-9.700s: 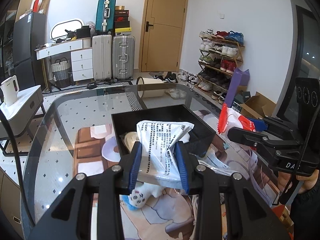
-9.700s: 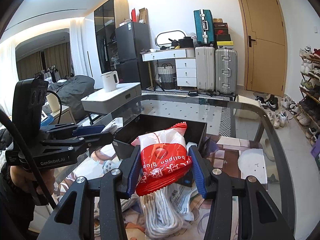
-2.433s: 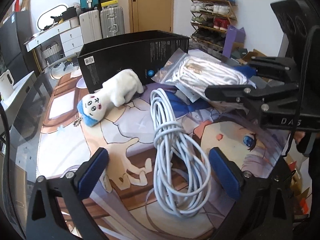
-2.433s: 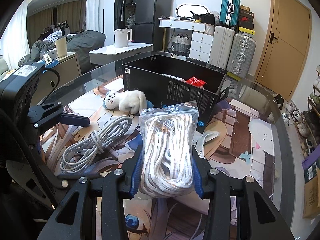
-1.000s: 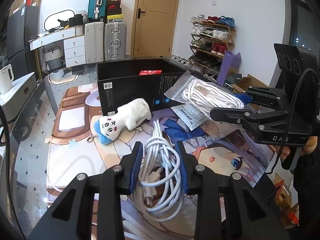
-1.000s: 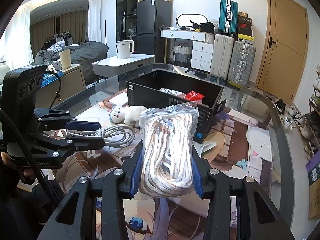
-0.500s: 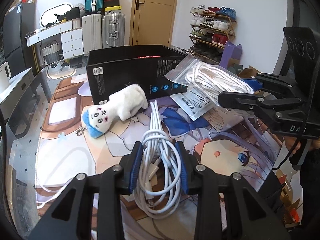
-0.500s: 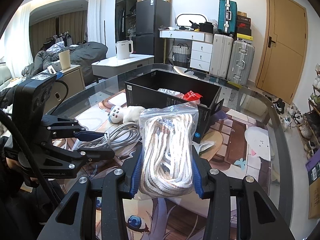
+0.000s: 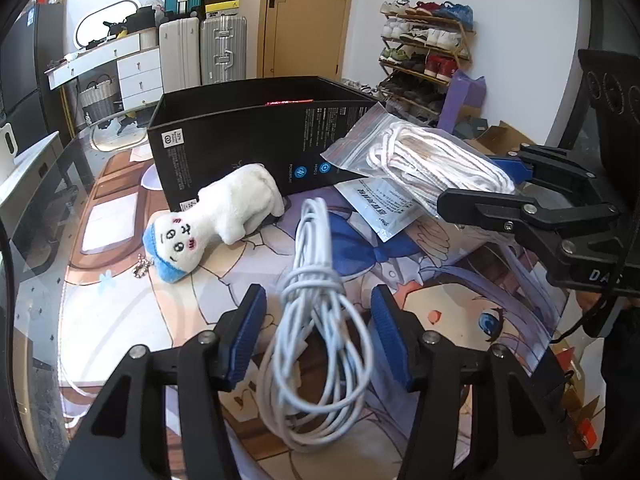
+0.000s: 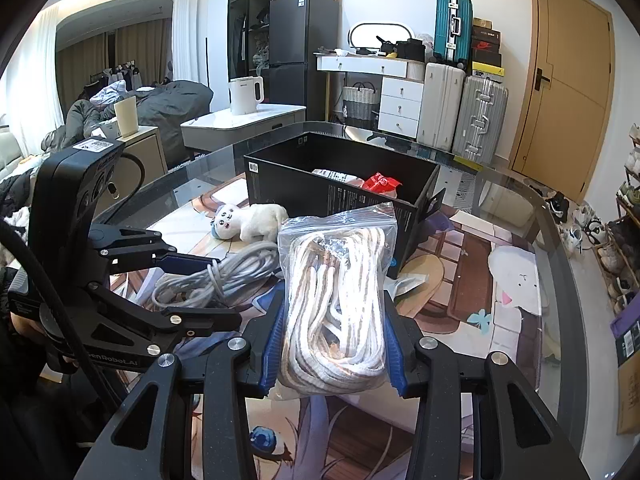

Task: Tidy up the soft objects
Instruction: 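Lift the rope bag and cable bundle over the black box with both tools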

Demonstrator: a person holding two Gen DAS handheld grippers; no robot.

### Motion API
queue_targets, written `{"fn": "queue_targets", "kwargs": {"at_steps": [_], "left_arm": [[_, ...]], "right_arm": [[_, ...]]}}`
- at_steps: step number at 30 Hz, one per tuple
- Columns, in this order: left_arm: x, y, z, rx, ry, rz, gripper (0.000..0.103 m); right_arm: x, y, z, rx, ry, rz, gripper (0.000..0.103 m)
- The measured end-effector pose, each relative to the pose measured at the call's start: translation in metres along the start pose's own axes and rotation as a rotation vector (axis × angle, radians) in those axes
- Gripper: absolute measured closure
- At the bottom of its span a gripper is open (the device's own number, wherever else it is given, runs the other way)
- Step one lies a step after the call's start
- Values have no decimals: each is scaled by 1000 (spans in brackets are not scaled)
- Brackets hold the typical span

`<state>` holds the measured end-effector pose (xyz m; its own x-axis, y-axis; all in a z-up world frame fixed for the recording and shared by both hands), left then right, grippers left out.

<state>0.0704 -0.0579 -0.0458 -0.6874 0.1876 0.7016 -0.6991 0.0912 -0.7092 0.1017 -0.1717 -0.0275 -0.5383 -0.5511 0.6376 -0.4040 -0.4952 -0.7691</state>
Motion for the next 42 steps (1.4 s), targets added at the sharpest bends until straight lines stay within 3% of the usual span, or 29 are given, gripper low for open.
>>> {"fn": "queue_targets", "kwargs": {"at_steps": [1, 2, 15, 16, 28, 42], "left_arm": [[0, 0, 1, -5, -4, 0, 54], [0, 0, 2, -13, -7, 5, 68], [21, -2, -2, -4, 50, 80, 72], [24, -3, -4, 0, 50, 87, 77], [39, -5, -15, 34, 63, 115, 76], [71, -46, -35, 67, 48, 209, 76]], "right_arm": [[0, 0, 0, 0, 0, 0, 60], [-1, -1, 0, 0, 0, 0, 60], [2, -3, 2, -12, -9, 29, 60], [3, -2, 2, -14, -9, 32, 60], [8, -11, -5, 0, -9, 63, 60], [20, -38, -1, -16, -16, 110, 60]]}}
Point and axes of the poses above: each gripper's, at about its wrist camera, not at the fingertips, and x roughly against the way its jaws point, z to its right, y to its underside, the point moved 4 cm from there along -x, roughly the way its jaws point, and after that the axes turned 3 degrees about -x, right-handed, at the moved point
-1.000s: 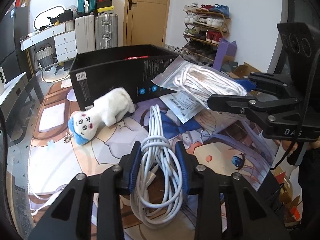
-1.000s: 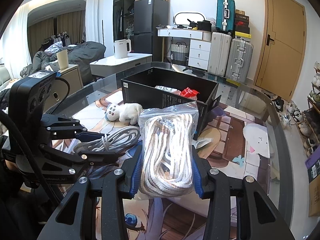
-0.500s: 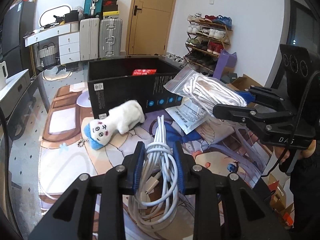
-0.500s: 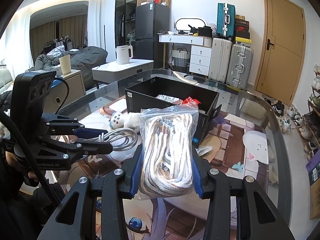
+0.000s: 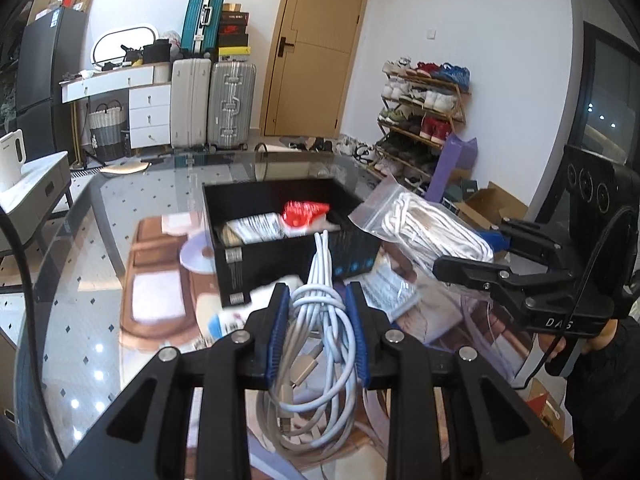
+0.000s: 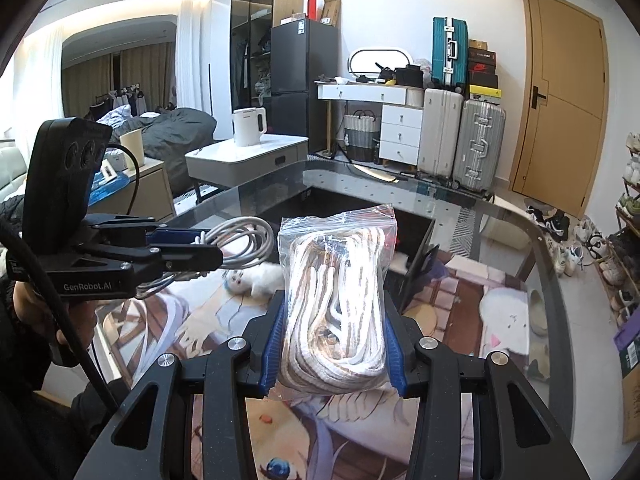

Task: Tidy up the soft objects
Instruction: 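Lift the rope bag and cable bundle over the black box with both tools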

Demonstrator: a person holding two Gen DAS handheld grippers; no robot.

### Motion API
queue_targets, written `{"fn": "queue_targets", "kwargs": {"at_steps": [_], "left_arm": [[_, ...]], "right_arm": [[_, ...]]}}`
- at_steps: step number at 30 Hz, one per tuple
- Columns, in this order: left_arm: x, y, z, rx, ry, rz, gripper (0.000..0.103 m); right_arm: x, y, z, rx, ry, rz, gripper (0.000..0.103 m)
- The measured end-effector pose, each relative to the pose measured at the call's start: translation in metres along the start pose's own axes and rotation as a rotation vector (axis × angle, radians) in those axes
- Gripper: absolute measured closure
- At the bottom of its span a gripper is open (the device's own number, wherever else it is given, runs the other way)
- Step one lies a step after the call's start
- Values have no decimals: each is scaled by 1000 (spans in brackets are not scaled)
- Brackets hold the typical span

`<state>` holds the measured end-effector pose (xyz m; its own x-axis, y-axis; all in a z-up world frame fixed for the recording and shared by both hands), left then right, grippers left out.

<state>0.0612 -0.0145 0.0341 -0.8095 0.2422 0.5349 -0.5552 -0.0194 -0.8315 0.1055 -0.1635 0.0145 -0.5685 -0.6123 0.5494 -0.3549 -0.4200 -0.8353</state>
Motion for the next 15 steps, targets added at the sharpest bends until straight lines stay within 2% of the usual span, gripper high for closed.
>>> {"fn": "queue_targets", "kwargs": {"at_steps": [15], "left_arm": [[-25, -51, -30, 19, -22, 44, 76]], "right_arm": [[-33, -32, 20, 64, 77, -90, 60]]}}
Point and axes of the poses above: each gripper's, at about its wrist camera, not at the fingertips, and x roughly against the way its jaws point, z to its right, y to its underside, the point moved 4 cm from there along -x, roughly the way its jaws point, and after that the axes turned 3 degrees about -x, right-handed, at the moved point
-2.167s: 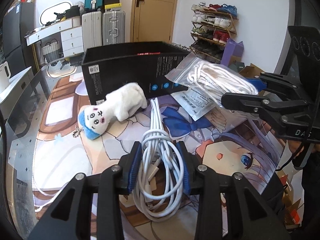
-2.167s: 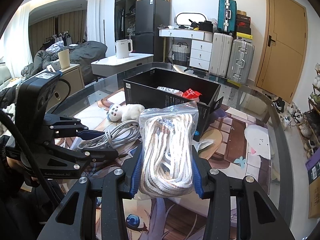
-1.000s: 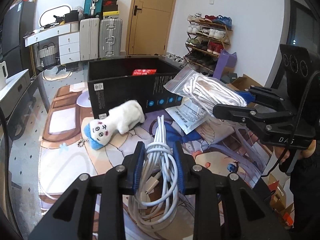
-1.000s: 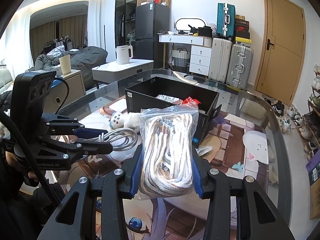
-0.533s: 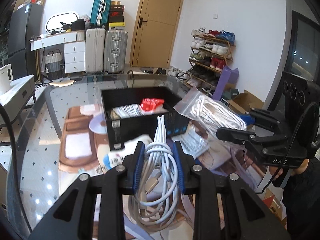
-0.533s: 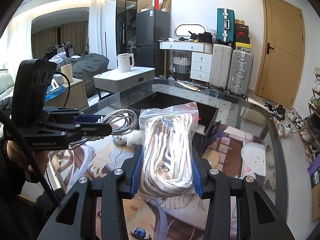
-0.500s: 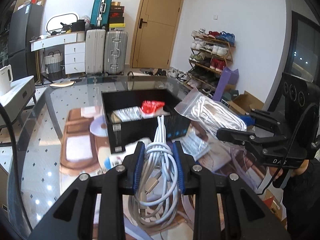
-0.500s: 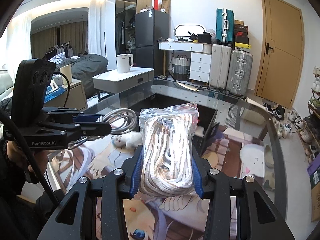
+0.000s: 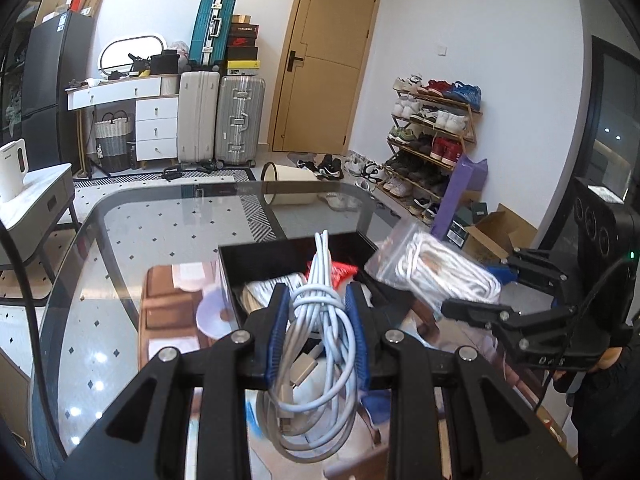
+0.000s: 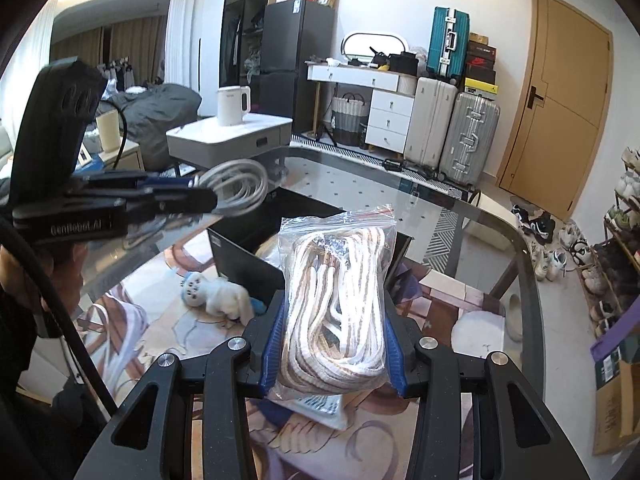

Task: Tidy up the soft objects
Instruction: 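Lift the rope bag and cable bundle over the black box with both tools, then open both tools to drop the rope bag and cables into the box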

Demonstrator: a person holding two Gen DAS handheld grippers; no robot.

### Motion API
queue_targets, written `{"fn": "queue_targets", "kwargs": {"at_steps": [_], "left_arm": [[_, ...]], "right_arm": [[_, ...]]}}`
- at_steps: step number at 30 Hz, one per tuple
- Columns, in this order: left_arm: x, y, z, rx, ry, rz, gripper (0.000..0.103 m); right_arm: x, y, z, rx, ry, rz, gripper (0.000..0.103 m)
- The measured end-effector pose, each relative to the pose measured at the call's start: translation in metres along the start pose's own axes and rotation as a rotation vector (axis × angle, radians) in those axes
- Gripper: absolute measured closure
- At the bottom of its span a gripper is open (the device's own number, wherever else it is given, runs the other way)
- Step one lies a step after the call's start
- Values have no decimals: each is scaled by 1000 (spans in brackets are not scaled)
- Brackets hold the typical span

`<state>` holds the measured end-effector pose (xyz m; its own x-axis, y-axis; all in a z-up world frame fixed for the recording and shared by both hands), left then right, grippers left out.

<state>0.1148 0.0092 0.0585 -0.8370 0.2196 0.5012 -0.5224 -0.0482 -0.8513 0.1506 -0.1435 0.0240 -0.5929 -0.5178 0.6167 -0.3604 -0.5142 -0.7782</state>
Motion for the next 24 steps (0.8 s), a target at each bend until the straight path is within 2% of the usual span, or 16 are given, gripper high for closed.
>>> {"fn": "queue_targets", "kwargs": {"at_steps": [10, 24], "left_arm": [[-35, -18, -6, -10, -8, -11, 76], [-73, -18, -8, -12, -14, -55, 76]], "right_arm": [[-25, -18, 10, 50, -22, -45, 60], [-63, -32, 15, 129, -73, -116, 60]]}}
Point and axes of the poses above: each gripper's, at about its wrist camera, not at the fingertips, and x roughly against the way its jaws point, z to its right, y to its underside, the point moved 4 cm from there along -x, roughly the way its jaws point, and after that the axes turned 3 degrees about -x, right-handed, at the moved point
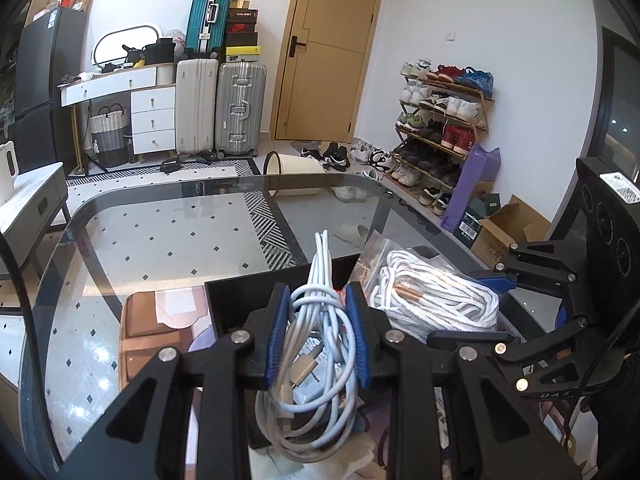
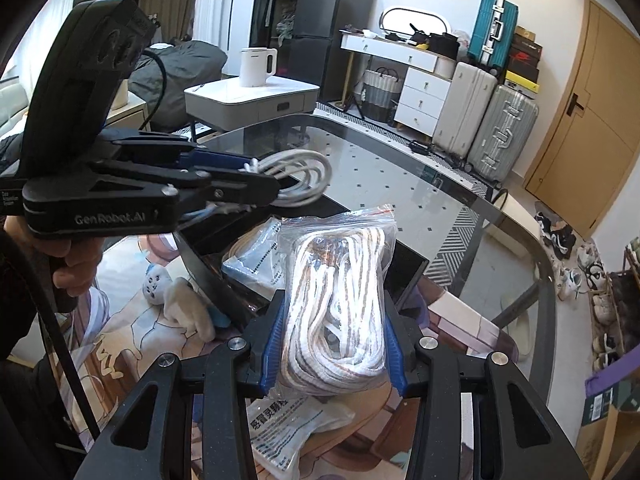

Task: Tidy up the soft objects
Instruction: 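Open both tools to drop the rope bag and cables into the box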

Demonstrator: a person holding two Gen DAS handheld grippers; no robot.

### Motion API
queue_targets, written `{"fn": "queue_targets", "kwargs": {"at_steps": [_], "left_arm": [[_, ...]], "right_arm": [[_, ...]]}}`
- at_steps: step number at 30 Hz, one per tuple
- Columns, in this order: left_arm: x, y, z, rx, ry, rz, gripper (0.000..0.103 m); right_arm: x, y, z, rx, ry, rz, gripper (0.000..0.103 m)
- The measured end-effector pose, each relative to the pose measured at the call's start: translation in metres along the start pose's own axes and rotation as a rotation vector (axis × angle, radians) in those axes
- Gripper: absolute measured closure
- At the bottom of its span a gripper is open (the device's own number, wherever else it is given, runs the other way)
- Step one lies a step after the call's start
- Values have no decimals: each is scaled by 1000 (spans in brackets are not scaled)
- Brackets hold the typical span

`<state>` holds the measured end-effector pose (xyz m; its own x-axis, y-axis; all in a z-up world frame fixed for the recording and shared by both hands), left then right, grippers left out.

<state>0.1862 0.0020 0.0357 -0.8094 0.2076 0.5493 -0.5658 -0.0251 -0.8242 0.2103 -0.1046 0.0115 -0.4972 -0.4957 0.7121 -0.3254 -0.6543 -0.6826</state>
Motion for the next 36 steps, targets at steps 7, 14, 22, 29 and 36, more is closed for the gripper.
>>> {"fn": "queue_targets", "kwargs": {"at_steps": [7, 14, 22, 29, 36], "left_arm": [[-11, 0, -1, -2, -4, -6, 76], [-23, 2, 1, -17, -8, -24, 76], [-29, 3, 3, -36, -11, -34, 76], [-36, 4, 2, -34, -8, -61, 76], [-43, 10, 5, -64, -21, -99, 76]], "right_arm": [[-17, -10, 0, 39, -18, -31, 60], [-32, -15, 1, 56, -45, -55, 60], [-40, -13, 5, 55, -52, -63, 60], [-46, -16, 8, 48, -85, -91, 60], [-48, -19, 11, 29, -112, -111, 60]]}}
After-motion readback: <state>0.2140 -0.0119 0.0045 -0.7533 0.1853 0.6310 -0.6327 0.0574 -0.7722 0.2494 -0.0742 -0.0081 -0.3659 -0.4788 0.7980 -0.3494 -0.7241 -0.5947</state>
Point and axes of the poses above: each gripper's, at about its wrist camera, not at the fingertips, and x roughly against the way its jaws point, z to its right, y to its underside, the point moved 4 cm from there along -x, roughly the way its jaws point, and after that the axes turned 3 degrees about -x, right-handed, at the moved point
